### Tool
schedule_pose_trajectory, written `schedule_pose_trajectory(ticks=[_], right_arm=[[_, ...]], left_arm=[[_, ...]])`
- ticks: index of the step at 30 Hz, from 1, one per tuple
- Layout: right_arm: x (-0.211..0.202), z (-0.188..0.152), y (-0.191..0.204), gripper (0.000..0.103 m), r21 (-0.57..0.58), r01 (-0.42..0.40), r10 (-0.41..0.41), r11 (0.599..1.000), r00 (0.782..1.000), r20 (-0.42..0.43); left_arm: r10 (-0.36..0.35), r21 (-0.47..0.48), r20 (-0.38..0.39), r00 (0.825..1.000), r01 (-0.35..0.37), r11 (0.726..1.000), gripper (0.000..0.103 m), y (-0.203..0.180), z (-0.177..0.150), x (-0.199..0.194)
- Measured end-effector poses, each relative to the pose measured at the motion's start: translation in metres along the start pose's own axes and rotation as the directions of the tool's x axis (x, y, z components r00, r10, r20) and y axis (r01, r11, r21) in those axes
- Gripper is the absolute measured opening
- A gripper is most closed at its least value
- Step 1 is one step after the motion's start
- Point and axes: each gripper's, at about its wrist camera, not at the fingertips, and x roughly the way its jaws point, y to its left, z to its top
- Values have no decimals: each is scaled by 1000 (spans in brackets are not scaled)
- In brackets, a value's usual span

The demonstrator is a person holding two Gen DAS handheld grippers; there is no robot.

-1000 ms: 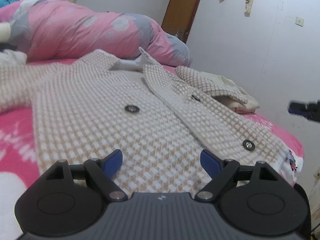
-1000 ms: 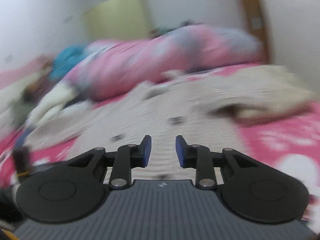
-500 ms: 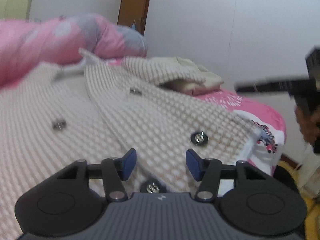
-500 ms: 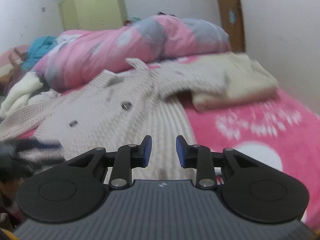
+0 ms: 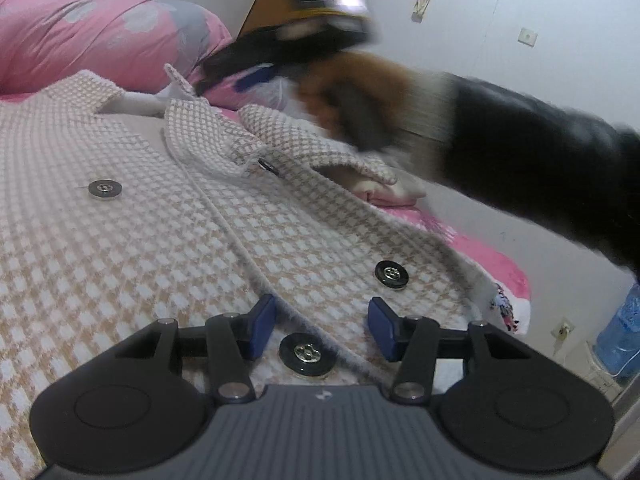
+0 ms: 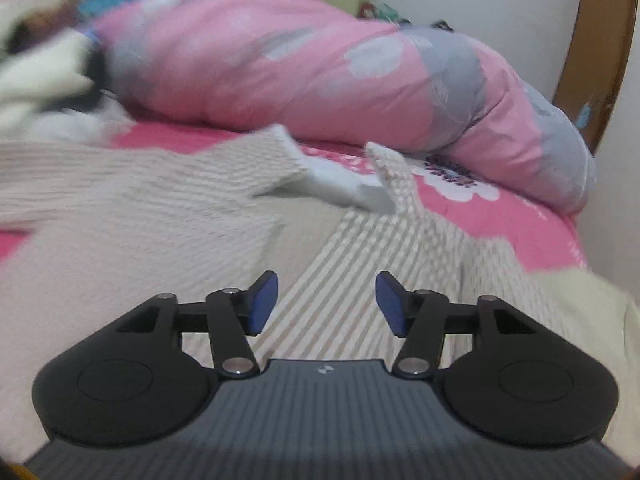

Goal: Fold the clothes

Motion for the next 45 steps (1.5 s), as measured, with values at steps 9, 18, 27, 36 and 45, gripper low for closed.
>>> schedule_pose_trajectory(ticks=[9,18,27,36,45], right_arm=[[140,80,-46,68,16,161,-159,987,984,-78],[145,92,-104,9,406,-51,20,912,997,79],[103,71,-103,9,592,-451,329,668,892,308],[179,81,-42,15,529,-410,394,743,907,149],[156,98,3,59,281,-254,262,926,965,7]], left_arm=[[-65,-52,27,997,67,996,51,11,-4,0],[-73,-62,32,997,75,995,50,11,-4,-1],[-72,-62,37,997,74,995,49,7,-5,-3],[-110,-99,56,992,115,988,48,16,-6,-4],[-126,-117,56,990,132,984,48,18,-4,-4]])
